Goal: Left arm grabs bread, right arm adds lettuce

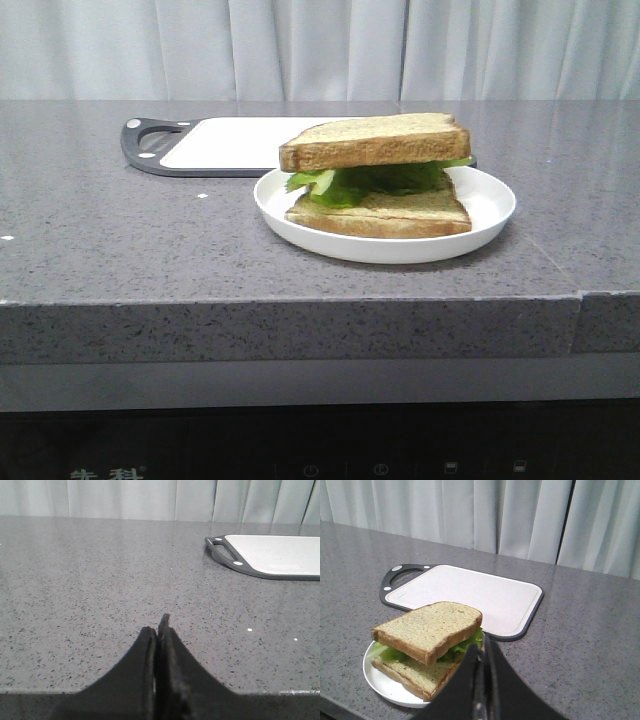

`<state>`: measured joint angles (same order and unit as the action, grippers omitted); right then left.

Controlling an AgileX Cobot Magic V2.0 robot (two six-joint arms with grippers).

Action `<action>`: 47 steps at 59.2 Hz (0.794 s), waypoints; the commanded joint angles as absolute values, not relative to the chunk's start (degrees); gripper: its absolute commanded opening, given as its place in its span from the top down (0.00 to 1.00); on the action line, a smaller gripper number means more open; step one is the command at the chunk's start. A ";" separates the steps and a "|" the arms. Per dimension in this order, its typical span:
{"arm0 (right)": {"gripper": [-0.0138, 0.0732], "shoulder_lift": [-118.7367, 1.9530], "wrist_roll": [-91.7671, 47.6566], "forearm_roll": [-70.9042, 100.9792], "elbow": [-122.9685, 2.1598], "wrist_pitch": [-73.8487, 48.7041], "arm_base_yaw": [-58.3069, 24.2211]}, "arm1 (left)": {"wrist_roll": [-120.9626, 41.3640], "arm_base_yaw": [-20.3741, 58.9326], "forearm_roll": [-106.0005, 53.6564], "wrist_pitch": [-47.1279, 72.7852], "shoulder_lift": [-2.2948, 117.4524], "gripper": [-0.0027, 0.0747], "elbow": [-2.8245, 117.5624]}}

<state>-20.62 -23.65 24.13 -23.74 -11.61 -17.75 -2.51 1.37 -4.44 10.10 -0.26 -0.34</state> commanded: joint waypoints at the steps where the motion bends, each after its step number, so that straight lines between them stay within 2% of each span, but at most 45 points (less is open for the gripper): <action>1: 0.91 -20.53 -23.83 24.00 -24.75 -6.52 -18.52 | -1.88 1.37 -4.90 5.04 -1.35 0.99 -0.54; 6: 0.91 -19.62 -23.63 23.83 -22.70 -3.87 -18.61 | -1.88 1.25 -4.90 5.04 -1.35 0.99 -0.54; 11: 0.91 -18.19 -21.98 23.83 -18.96 -0.98 -14.73 | -1.88 1.24 -4.90 5.04 -1.35 0.99 -0.54; 29: 0.91 -4.50 -2.57 12.52 -3.28 -0.35 -1.71 | -1.88 1.24 -4.90 5.04 -1.35 0.99 -0.54; 37: 0.91 -0.02 -2.61 12.10 1.54 -0.35 -1.08 | -1.88 1.24 -4.90 5.04 -1.35 0.99 -0.54; 47: 0.91 1.73 -3.00 10.54 1.37 -6.10 -1.08 | -1.88 1.24 -4.90 5.04 -1.23 0.99 -0.54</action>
<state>0.45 -2.91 12.02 1.52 -8.91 -1.46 -2.51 1.28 -4.49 10.10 -0.26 -0.34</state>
